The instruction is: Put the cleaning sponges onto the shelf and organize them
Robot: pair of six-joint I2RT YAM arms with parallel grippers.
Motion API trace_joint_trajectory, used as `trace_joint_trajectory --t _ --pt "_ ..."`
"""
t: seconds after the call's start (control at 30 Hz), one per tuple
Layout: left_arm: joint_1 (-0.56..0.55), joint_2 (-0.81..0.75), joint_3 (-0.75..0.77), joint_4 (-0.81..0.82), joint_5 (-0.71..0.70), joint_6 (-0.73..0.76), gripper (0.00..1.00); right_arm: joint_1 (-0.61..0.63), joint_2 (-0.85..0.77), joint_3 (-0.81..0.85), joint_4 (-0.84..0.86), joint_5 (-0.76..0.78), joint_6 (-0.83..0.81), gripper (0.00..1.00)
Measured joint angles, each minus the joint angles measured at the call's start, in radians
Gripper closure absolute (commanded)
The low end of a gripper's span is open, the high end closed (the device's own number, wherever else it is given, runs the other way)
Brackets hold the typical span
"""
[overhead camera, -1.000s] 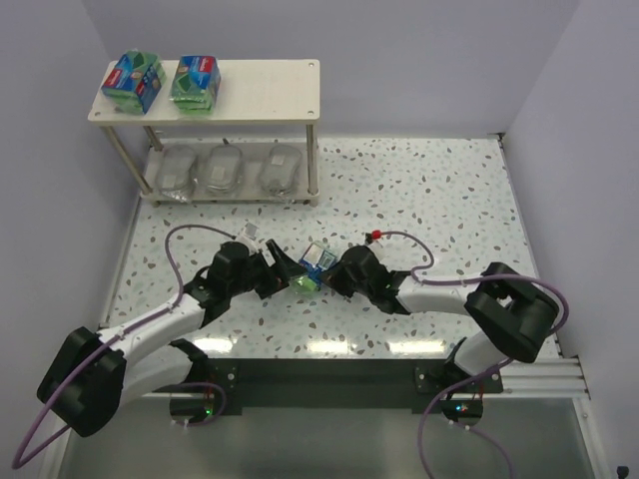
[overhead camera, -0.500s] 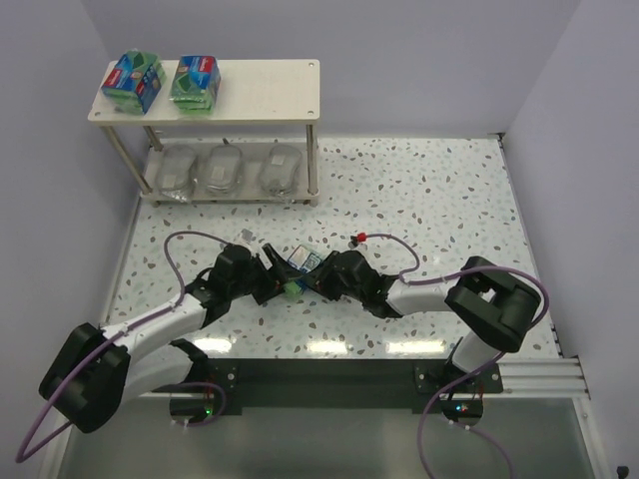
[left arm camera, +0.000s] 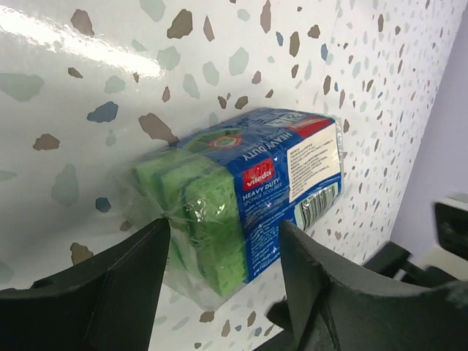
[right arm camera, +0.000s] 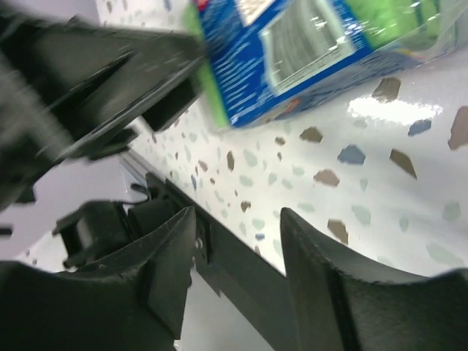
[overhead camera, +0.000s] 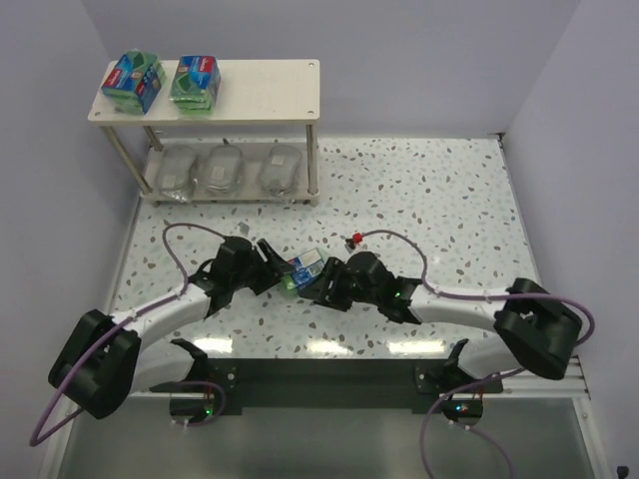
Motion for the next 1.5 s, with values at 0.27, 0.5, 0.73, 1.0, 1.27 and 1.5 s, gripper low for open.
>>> trace_joint_trajectory --t 0.27,0.5,0.73,1.0,1.27,1.5 --pt "0.001 0.147 0.077 0.038 0.039 0.054 0.65 0.000 -0.299 0.003 -0.262 0.023 -0.132 0.42" --pt "0.001 0.182 0.101 0.064 0.071 0.088 1.00 0.000 -0.419 0.001 -0.437 0.064 -0.169 0.42" --pt "0.001 0.074 0.101 0.032 0.114 0.098 1.00 -0.002 -0.575 0.034 -0.639 0.151 -0.205 0.40" --pt "0.000 -0.143 0.203 -0.011 0.184 0.068 1.00 -0.004 -0.752 0.156 -0.896 0.319 -0.235 0.36" --pt "0.000 -0.126 0.661 -0.068 0.080 0.041 1.00 -0.008 -0.854 0.209 -1.040 0.444 -0.243 0.40" --pt "0.001 0.011 0.977 -0.144 -0.293 -0.039 1.00 -0.008 -0.856 0.209 -1.075 0.463 -0.243 0.40"
